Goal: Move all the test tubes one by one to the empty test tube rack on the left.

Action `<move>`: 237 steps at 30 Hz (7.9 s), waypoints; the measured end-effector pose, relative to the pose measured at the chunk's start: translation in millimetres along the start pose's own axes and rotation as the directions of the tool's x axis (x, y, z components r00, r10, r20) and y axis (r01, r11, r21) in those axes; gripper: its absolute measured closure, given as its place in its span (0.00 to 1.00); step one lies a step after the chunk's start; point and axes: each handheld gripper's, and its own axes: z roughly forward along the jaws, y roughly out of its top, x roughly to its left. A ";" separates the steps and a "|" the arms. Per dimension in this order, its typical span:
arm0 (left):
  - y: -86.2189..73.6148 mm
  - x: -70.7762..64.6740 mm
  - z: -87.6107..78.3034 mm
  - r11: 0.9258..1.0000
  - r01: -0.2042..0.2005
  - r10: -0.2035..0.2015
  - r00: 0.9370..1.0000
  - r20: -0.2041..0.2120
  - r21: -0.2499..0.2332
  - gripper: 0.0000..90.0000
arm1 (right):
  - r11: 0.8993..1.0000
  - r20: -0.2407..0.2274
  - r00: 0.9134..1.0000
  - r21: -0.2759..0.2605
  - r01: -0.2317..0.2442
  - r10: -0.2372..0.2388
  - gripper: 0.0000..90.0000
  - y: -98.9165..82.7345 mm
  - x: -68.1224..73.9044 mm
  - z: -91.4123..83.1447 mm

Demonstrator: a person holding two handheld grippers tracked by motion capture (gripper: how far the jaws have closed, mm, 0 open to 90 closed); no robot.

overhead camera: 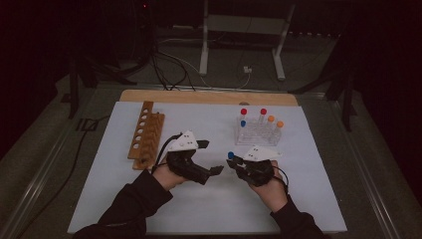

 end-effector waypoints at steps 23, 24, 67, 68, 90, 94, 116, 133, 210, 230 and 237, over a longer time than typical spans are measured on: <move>0.8 0.4 40.4 0.999 -0.006 0.007 1.000 -0.029 0.039 0.64 | 1.000 -0.008 1.000 -0.006 0.005 -0.005 0.86 1.6 2.5 -1.7; 0.6 0.4 41.0 0.999 -0.009 0.011 1.000 -0.030 0.046 0.66 | 1.000 -0.010 1.000 -0.006 0.004 -0.004 0.86 1.5 2.4 -1.6; 0.0 23.9 -9.7 0.997 -0.031 0.043 0.984 -0.176 0.066 0.86 | 0.991 -0.014 0.995 -0.090 -0.096 0.095 0.09 2.0 -2.1 -4.5; -0.1 25.2 -12.4 0.997 -0.034 0.045 0.982 -0.183 0.066 0.86 | 0.991 -0.024 0.995 -0.093 -0.096 0.094 0.02 2.0 -3.0 -5.1; 5.6 68.5 -60.7 1.000 0.011 -0.002 0.947 -0.321 0.027 0.86 | 0.988 -0.029 0.995 -0.122 -0.095 0.093 0.00 2.9 -4.2 -9.9; 6.9 79.1 -70.4 1.000 0.021 -0.012 0.935 -0.355 0.021 0.86 | 0.987 -0.035 0.995 -0.126 -0.100 0.097 0.00 2.5 -5.8 -10.2; 19.6 130.8 -95.9 0.998 0.061 -0.052 0.864 -0.500 0.003 0.86 | 0.985 -0.051 0.994 -0.136 -0.107 0.101 0.00 2.0 -6.3 -10.5; 19.7 177.3 -115.7 0.992 0.114 -0.125 0.777 -0.617 -0.058 0.86 | 0.984 -0.058 0.993 -0.136 -0.111 0.104 0.00 1.5 -7.1 -10.0; -37.8 88.6 -104.0 0.986 0.167 -0.152 0.913 -0.379 0.007 0.02 | 0.982 0.067 0.986 -0.123 -0.141 0.150 0.05 13.4 -47.5 -6.2; -68.6 27.4 -76.2 0.994 0.092 -0.078 0.973 -0.218 0.056 0.02 | 0.979 0.210 0.956 -0.058 -0.198 0.206 0.44 6.4 -83.4 35.3; -70.7 24.8 -75.3 0.994 0.085 -0.069 0.976 -0.209 0.066 0.02 | 0.976 0.240 0.946 -0.044 -0.213 0.217 0.65 4.2 -93.6 48.4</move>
